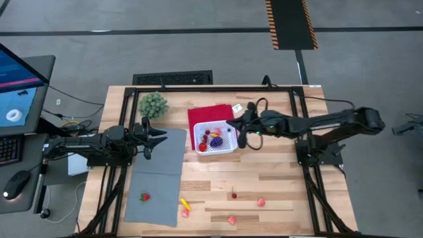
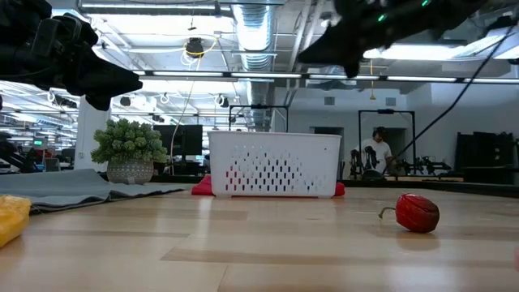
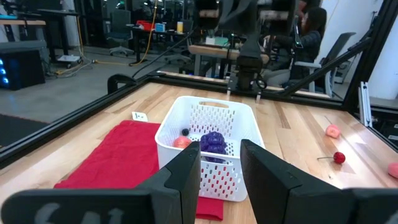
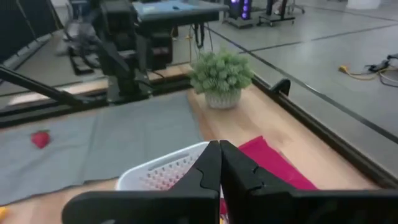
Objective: Pick and placing Produce into tupperware
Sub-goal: Put the pink peach into the white bin
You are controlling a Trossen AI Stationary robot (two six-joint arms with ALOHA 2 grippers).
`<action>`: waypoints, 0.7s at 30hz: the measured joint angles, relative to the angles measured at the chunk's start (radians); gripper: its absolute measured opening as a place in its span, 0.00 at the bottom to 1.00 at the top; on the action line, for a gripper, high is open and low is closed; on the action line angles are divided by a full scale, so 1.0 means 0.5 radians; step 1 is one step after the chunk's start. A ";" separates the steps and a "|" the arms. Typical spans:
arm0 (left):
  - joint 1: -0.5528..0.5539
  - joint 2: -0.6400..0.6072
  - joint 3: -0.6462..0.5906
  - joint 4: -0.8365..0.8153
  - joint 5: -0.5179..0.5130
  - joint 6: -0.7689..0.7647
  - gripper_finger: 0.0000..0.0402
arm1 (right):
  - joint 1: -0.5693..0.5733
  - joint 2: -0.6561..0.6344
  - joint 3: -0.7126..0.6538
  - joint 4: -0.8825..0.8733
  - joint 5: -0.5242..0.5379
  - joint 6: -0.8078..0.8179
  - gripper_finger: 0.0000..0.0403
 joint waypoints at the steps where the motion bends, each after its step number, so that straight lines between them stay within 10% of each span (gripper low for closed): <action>1: 0.001 0.000 -0.001 0.000 0.000 0.000 0.26 | 0.008 -0.068 0.000 -0.054 0.000 -0.001 0.06; 21: 0.001 0.000 0.000 0.000 0.000 0.000 0.26 | 0.368 -1.213 -0.001 -0.957 0.203 0.150 0.08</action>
